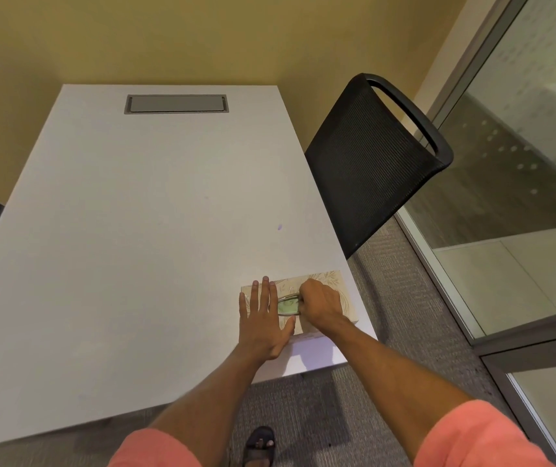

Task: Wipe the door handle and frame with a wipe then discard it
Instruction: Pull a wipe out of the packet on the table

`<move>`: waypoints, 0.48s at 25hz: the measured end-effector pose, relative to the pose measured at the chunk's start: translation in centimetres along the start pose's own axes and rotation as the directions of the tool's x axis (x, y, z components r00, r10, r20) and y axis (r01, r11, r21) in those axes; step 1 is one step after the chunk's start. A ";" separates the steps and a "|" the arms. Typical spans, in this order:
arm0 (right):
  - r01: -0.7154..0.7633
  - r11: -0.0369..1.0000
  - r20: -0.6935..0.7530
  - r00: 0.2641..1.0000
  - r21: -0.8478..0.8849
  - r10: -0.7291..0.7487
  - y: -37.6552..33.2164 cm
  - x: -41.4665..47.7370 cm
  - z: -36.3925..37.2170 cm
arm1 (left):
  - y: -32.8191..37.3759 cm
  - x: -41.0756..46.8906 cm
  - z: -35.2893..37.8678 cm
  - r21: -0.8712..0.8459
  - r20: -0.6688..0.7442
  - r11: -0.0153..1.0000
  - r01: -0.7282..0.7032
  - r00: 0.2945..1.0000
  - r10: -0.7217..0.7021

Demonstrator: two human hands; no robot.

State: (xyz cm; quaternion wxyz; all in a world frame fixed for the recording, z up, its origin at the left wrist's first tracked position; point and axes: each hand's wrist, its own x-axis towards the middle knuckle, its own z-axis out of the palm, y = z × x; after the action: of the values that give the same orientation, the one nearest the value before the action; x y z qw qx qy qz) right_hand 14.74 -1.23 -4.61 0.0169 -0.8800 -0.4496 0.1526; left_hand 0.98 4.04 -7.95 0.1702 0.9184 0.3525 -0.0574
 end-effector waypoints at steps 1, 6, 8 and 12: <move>-0.013 1.000 0.000 1.000 0.010 0.013 -0.1 -0.1 -0.1 | 0.0 0.0 0.0 0.002 -0.002 1.000 0.001 1.000 -0.001; 0.025 0.999 0.011 1.000 -0.029 -0.025 -0.3 -0.5 -0.5 | 0.0 0.0 0.1 -0.017 -0.007 1.000 0.000 1.000 0.000; 0.047 0.999 0.008 0.999 -0.026 -0.047 -0.2 -0.7 -0.9 | 0.0 0.0 0.1 -0.002 -0.008 1.000 -0.005 1.000 0.005; 0.048 0.997 0.035 0.998 0.064 -0.051 0.3 -1.2 -1.7 | 0.0 -0.1 0.1 -0.003 -0.021 1.000 -0.015 1.000 0.015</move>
State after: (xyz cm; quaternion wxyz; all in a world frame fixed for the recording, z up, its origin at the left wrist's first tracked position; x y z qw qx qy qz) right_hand 14.79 -2.14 -2.78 0.0402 -0.8646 -0.4664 0.1824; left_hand 0.88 4.00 -8.02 0.1686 0.9212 0.3475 -0.0460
